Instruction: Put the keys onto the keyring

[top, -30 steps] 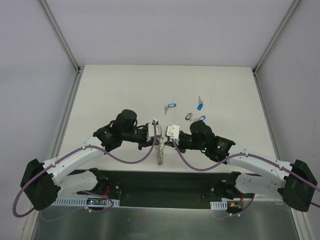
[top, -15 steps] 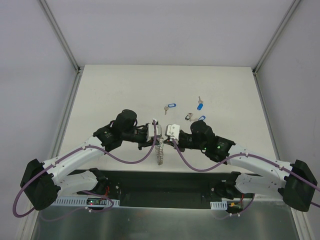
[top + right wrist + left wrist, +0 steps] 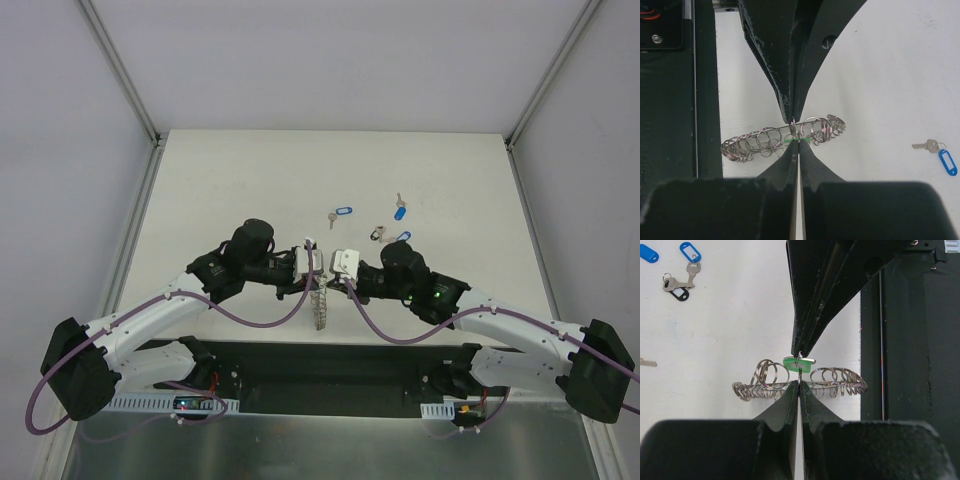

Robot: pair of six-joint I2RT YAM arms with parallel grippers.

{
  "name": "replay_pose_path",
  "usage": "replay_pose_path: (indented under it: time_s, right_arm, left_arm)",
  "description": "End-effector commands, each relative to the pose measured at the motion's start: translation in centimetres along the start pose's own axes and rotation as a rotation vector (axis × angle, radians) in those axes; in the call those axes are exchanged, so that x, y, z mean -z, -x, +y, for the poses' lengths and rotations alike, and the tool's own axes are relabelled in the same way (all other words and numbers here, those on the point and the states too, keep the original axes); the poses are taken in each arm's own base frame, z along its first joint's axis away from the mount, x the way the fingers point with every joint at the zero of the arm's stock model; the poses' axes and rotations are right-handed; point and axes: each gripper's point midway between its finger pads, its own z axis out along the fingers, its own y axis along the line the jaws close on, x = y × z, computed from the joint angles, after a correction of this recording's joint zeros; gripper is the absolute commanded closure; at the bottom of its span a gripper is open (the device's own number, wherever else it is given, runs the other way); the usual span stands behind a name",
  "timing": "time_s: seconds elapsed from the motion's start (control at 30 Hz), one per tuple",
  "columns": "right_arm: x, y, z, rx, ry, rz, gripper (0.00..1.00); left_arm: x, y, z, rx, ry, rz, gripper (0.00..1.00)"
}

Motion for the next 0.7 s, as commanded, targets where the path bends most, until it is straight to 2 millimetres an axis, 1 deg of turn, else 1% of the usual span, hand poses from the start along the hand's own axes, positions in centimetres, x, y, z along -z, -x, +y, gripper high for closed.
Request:
replay_pose_path:
  time_s: [0.0, 0.47, 0.67]
  right_arm:
    - [0.24, 2.37, 0.12, 0.035, 0.02, -0.068, 0.99]
    - [-0.05, 2.42, 0.22, 0.031, 0.03, -0.067, 0.99]
    - [0.59, 2.73, 0.31, 0.036, 0.025, -0.081, 0.98]
  left_arm:
    - [0.05, 1.46, 0.06, -0.037, -0.006, -0.03, 1.0]
    - [0.0, 1.33, 0.0, -0.033, -0.007, -0.026, 1.0]
    - [0.02, 1.41, 0.09, -0.036, -0.005, -0.028, 1.0]
